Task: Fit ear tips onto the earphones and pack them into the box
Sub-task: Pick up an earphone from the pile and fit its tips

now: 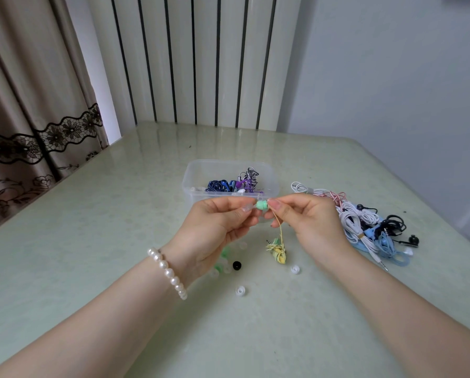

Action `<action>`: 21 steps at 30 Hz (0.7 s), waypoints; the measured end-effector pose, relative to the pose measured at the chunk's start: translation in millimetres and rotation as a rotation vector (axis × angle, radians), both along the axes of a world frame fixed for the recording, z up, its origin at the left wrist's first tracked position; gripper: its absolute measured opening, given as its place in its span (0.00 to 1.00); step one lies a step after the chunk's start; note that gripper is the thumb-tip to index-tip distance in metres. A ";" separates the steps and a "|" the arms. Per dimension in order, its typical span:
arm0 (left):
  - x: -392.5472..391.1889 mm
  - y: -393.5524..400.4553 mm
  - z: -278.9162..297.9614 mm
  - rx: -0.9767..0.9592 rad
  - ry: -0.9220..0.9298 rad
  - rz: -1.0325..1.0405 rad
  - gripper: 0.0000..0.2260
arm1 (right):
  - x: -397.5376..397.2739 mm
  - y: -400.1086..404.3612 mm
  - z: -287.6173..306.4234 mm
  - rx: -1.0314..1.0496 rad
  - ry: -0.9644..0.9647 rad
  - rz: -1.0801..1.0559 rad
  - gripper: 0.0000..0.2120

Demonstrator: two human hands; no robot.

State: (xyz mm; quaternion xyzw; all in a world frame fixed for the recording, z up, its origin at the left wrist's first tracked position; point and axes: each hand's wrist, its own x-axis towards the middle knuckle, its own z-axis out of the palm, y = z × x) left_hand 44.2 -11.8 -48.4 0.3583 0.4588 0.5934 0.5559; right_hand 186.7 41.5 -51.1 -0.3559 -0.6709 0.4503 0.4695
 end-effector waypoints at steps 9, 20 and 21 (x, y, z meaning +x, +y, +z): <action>-2.7 3.2 -5.8 0.120 0.503 0.007 0.21 | 1.8 -1.2 13.2 -0.294 0.293 0.148 0.09; 7.9 -1.2 -14.0 0.207 0.638 -0.236 0.13 | 5.7 0.8 24.2 -0.534 0.571 0.362 0.06; 5.8 -0.2 -14.4 0.181 0.598 -0.221 0.11 | 6.9 3.1 23.8 -0.540 0.583 0.344 0.06</action>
